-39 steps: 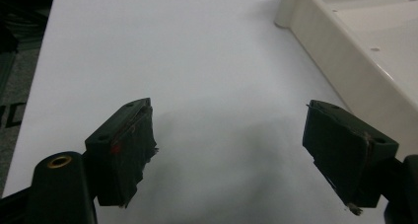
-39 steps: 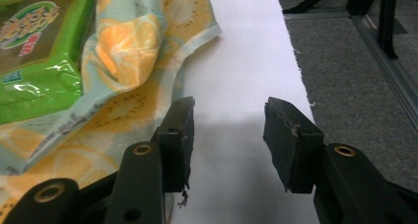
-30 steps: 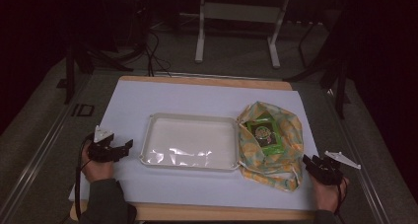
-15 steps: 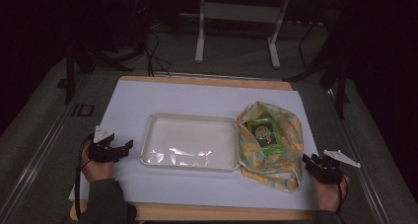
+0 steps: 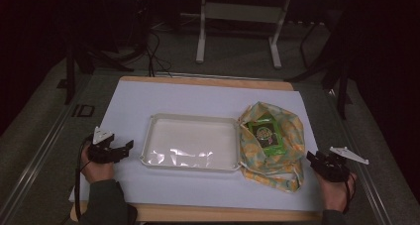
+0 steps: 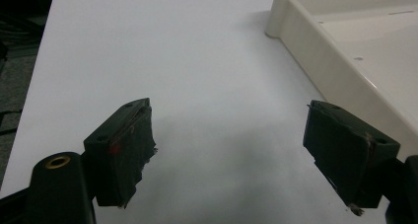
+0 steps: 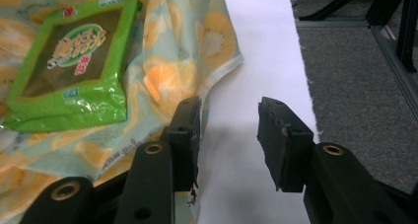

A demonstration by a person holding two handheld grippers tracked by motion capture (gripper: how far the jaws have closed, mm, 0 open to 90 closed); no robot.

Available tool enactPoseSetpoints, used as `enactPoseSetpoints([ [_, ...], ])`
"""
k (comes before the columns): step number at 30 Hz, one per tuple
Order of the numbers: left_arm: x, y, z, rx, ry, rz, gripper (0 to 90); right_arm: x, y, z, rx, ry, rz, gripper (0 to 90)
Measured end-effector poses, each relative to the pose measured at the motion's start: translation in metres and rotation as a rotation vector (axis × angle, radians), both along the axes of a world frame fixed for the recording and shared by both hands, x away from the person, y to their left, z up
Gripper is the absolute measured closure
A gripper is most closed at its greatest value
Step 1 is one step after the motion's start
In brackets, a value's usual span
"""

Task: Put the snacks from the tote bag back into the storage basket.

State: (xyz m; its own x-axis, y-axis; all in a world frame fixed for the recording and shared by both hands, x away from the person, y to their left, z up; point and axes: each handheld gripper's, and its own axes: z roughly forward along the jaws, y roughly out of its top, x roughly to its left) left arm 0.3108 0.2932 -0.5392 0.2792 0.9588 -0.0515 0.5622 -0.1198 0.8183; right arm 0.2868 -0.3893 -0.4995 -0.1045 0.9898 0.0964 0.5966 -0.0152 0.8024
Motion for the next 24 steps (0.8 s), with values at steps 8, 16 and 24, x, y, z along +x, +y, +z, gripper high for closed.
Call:
enactPoseSetpoints([
  [8,0.0,0.0,0.0,0.0,0.004,-0.003,19.8,-0.001,-0.005,0.014,-0.008,0.005,0.024,61.8],
  [16,0.001,0.0,0.0,0.0,0.007,-0.006,19.8,0.002,-0.002,0.02,-0.022,0.019,0.057,63.0],
  [24,0.001,-0.001,0.0,0.003,0.011,-0.006,19.8,0.006,0.005,0.028,-0.031,0.021,0.093,63.3],
])
